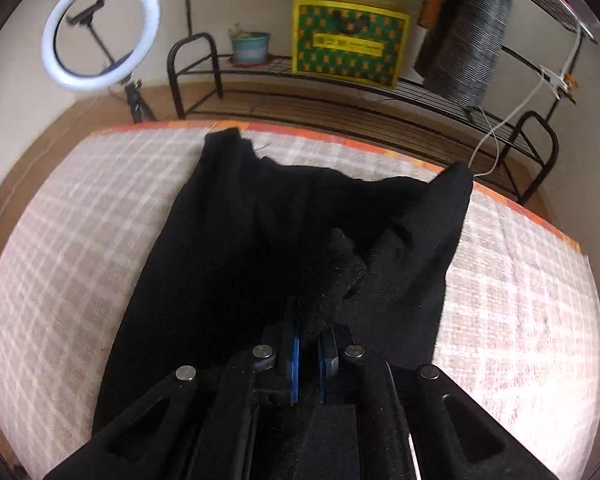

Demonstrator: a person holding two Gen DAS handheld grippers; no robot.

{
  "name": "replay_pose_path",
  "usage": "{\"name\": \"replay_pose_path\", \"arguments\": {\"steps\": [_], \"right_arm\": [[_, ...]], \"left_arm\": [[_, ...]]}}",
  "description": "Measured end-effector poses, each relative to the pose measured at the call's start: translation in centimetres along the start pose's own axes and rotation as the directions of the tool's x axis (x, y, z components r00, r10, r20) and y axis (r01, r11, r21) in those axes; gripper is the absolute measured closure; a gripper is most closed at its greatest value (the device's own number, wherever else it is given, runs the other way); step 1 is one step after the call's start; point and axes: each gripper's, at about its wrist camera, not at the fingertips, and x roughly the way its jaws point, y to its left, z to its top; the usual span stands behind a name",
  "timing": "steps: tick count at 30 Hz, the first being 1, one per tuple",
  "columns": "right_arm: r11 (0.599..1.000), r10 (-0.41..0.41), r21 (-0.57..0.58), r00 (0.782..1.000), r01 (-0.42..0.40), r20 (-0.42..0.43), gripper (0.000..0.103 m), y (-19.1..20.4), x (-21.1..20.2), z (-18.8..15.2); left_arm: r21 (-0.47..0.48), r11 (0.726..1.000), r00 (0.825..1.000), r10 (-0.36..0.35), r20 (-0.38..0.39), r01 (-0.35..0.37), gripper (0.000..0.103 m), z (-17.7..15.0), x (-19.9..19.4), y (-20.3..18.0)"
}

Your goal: Fold large clothes

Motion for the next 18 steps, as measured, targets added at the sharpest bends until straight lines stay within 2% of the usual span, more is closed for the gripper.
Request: {"name": "replay_pose_path", "arguments": {"steps": [4, 7, 8, 9, 11, 14, 16, 18], "right_arm": [[0.997, -0.047, -0.068, 0.998, 0.045, -0.034, 0.099, 2.6, 2.6, -0.4], [0.998, -0.02, -0.065, 0.999, 0.017, -0.038, 0.097, 2.7, 3.0, -0.4], [0.999, -0.001, -0.054, 0.999, -0.001, -0.037, 0.094, 2.2, 2.5, -0.5], [0.999, 0.028, -0.031, 0.999, -0.028, -0.032, 0.081, 1.6, 1.8, -0.5], [0.993, 0.115, 0.029, 0.993, -0.115, 0.003, 0.065, -0.2, -0.4, -0.8], [0.976, 0.185, 0.105, 0.98, -0.192, 0.073, 0.063, -2.9, -5.1, -2.3], [0.956, 0.237, 0.147, 0.965, -0.252, 0.111, 0.063, -4.9, -8.8, -4.4], [0.946, 0.252, 0.174, 0.958, -0.274, 0.137, 0.063, -6.6, -12.3, -6.8]], "left_arm": [[-0.005, 1.0, 1.0, 0.008, -0.004, -0.008, 0.097, 0.0, 0.2, 0.3], [0.009, 1.0, 1.0, 0.021, -0.004, -0.021, 0.097, 0.0, 0.3, 0.0], [0.014, 1.0, 1.0, 0.024, -0.003, -0.024, 0.097, 0.0, 0.3, 0.0], [0.021, 0.999, 1.0, 0.027, -0.002, -0.027, 0.097, -0.1, 0.3, -0.2], [0.035, 0.999, 0.999, 0.032, -0.007, -0.031, 0.097, 0.1, 0.2, -0.2], [0.064, 0.997, 0.999, 0.044, -0.01, -0.043, 0.096, 0.1, -0.5, -0.7], [0.094, 0.995, 0.999, 0.047, -0.019, -0.045, 0.087, -0.2, -1.6, -1.1], [0.132, 0.99, 0.998, 0.054, -0.011, -0.053, 0.068, -0.8, -3.0, -1.5]]}}
